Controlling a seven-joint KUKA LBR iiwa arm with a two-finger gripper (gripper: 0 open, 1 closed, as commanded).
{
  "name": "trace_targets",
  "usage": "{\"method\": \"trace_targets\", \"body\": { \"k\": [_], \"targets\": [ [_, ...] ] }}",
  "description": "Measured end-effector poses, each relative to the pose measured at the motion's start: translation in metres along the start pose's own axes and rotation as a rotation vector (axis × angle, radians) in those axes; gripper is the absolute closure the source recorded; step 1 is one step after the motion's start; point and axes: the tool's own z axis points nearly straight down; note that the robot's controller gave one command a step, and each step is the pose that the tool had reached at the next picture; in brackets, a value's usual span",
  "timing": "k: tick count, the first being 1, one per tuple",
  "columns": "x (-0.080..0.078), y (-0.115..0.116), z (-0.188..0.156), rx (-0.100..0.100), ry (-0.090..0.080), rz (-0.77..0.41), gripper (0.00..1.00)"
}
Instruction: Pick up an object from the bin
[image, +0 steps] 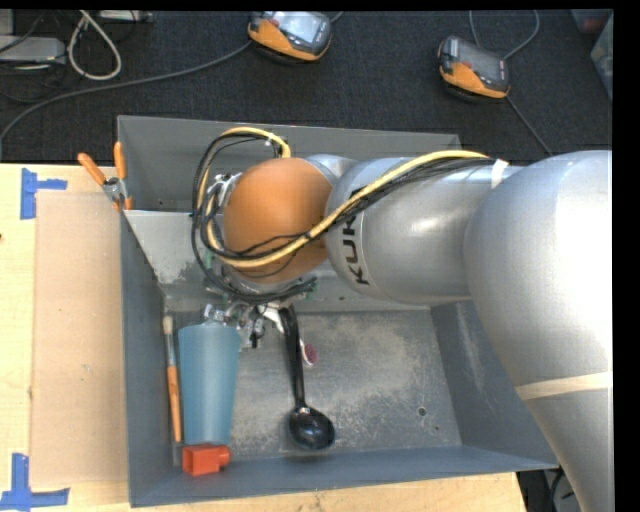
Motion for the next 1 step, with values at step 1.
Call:
{"method": "trace_targets", "body": {
  "k": [1],
  "targets": [
    [0.0003,-0.0001,0.0,0.0,0.0,0.001,1.0]
  ]
}}
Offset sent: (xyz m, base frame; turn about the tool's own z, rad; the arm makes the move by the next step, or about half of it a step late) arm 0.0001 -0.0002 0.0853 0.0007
